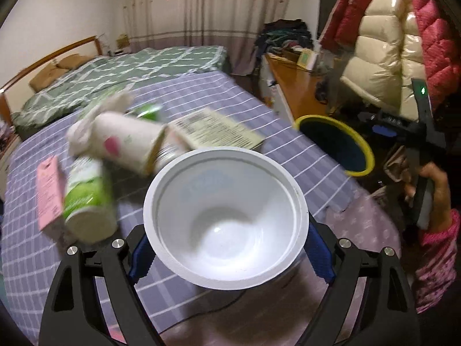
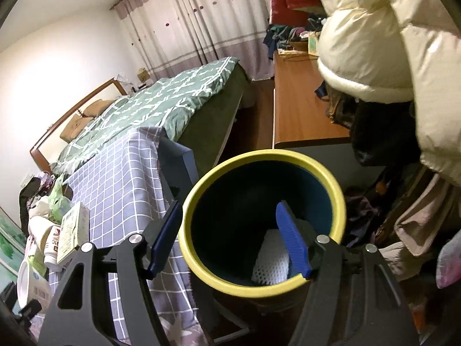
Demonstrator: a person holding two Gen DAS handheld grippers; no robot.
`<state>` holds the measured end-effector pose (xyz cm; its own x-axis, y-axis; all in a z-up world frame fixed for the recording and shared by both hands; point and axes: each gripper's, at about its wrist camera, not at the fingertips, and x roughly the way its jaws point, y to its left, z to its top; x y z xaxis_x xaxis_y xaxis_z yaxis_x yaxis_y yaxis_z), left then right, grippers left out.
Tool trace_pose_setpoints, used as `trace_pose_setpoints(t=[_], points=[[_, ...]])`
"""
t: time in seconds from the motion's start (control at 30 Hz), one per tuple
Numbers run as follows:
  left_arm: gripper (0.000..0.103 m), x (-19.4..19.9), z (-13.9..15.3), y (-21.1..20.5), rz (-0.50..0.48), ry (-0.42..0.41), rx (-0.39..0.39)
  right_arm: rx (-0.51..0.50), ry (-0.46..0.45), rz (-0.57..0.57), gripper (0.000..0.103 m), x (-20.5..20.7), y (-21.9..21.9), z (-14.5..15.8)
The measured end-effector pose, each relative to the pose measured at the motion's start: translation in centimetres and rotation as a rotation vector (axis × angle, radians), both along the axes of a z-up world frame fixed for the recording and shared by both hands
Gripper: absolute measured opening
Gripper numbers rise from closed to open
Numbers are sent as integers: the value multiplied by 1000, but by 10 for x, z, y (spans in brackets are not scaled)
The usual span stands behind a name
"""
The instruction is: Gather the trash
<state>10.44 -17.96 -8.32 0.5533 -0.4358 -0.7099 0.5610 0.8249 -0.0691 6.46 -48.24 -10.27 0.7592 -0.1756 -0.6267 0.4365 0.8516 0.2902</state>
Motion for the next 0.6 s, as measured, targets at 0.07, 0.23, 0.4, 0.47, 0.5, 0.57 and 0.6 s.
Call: trace_pose_setpoints(t=[0.07, 0.23, 0.4, 0.47, 0.5, 0.57, 0.6], points=[[86, 6, 5, -18, -42, 11, -12, -12, -7, -17, 64, -8, -4, 3], [86, 17, 10, -75, -155, -9, 11, -41, -25, -74, 65, -33, -17, 7], [86, 31, 4, -150, -291, 39, 15, -81, -21, -114, 66, -51, -23, 9], [86, 35, -1, -181, -334, 39, 31, -96, -30, -143, 66, -59, -26, 11], [86, 39, -3, -195, -348, 45, 39, -104, -36, -159, 66, -64, -30, 13], [86, 49, -10, -220, -368, 68, 43, -113, -41, -178, 66, -70, -33, 15], [86, 55, -12, -233, -372, 83, 44, -115, -42, -183, 67, -73, -36, 15]])
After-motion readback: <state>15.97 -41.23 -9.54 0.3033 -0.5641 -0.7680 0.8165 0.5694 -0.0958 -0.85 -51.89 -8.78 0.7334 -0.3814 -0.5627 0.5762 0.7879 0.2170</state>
